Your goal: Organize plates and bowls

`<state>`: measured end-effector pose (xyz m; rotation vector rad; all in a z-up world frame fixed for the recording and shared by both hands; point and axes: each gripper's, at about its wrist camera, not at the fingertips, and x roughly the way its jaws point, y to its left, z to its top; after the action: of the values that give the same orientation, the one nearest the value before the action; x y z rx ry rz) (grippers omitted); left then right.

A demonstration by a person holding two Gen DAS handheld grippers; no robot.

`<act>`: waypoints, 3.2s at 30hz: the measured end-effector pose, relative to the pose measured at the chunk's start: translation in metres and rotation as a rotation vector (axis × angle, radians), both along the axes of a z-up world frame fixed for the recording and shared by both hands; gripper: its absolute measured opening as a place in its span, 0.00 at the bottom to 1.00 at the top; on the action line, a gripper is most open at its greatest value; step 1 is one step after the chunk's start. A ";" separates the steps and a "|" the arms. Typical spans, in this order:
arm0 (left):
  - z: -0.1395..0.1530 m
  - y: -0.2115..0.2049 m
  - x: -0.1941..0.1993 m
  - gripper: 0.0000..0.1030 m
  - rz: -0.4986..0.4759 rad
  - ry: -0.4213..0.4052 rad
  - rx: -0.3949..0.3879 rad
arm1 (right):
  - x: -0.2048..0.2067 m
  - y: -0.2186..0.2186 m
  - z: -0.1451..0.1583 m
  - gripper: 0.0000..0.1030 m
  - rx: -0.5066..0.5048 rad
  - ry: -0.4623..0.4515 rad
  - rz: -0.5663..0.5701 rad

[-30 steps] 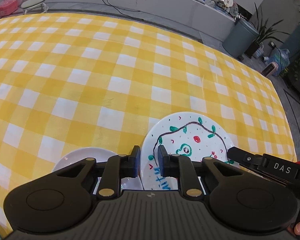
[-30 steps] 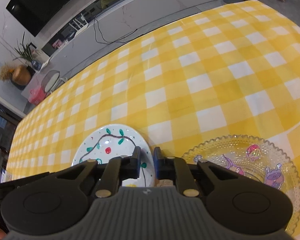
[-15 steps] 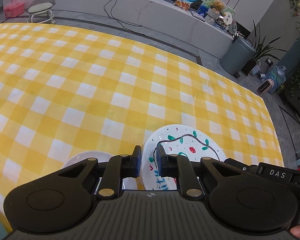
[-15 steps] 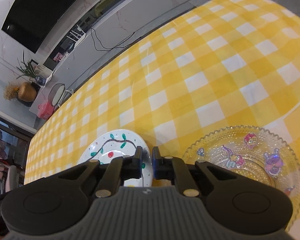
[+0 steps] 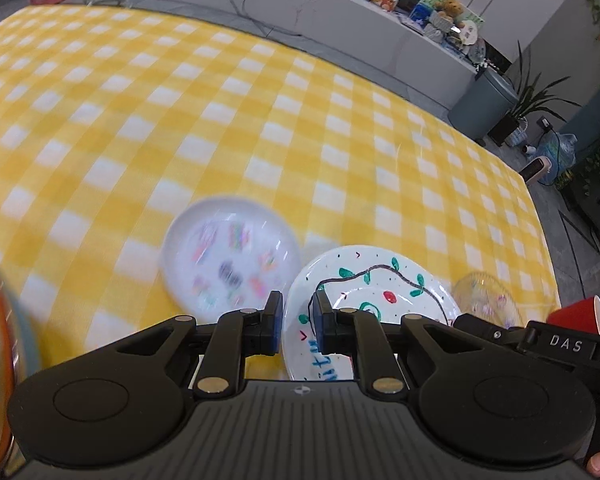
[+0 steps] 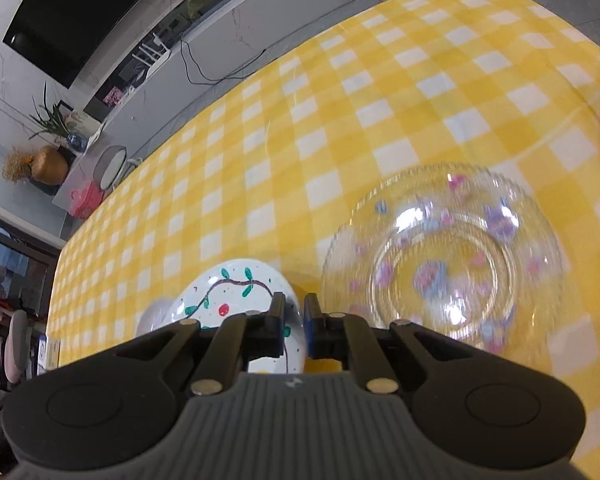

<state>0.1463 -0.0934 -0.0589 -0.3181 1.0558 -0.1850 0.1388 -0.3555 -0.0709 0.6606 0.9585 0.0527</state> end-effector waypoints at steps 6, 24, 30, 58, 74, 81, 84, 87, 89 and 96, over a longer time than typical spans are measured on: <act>-0.001 0.012 -0.033 0.17 0.015 0.001 -0.010 | -0.034 0.014 -0.002 0.07 -0.026 0.008 0.039; -0.016 0.021 -0.067 0.17 0.023 -0.012 0.037 | -0.067 0.048 -0.016 0.10 -0.095 0.104 0.102; -0.025 0.027 -0.071 0.17 0.035 0.002 0.043 | -0.068 0.057 -0.019 0.12 -0.107 0.114 0.142; 0.004 0.007 -0.081 0.26 -0.013 -0.169 0.178 | -0.065 0.049 0.014 0.34 -0.246 -0.008 0.149; 0.020 -0.074 -0.057 0.37 -0.226 -0.182 0.045 | -0.052 -0.031 0.023 0.38 -0.344 0.012 -0.042; 0.009 -0.100 -0.038 0.52 -0.263 -0.138 0.000 | -0.043 -0.048 0.017 0.54 -0.330 0.037 -0.116; 0.003 -0.107 -0.030 0.54 -0.259 -0.120 -0.015 | -0.038 -0.057 0.013 0.61 -0.317 0.055 -0.163; -0.004 -0.113 -0.021 0.56 -0.252 -0.102 -0.020 | -0.032 -0.065 0.008 0.61 -0.310 0.084 -0.206; -0.008 -0.116 -0.016 0.56 -0.250 -0.093 -0.015 | -0.028 -0.067 0.005 0.61 -0.312 0.093 -0.219; -0.018 -0.122 -0.003 0.56 -0.238 -0.073 -0.020 | -0.022 -0.071 -0.005 0.65 -0.300 0.129 -0.252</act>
<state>0.1432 -0.2152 -0.0773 -0.2012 1.0185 -0.4177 0.1173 -0.4267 -0.0755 0.5057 0.9760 -0.3543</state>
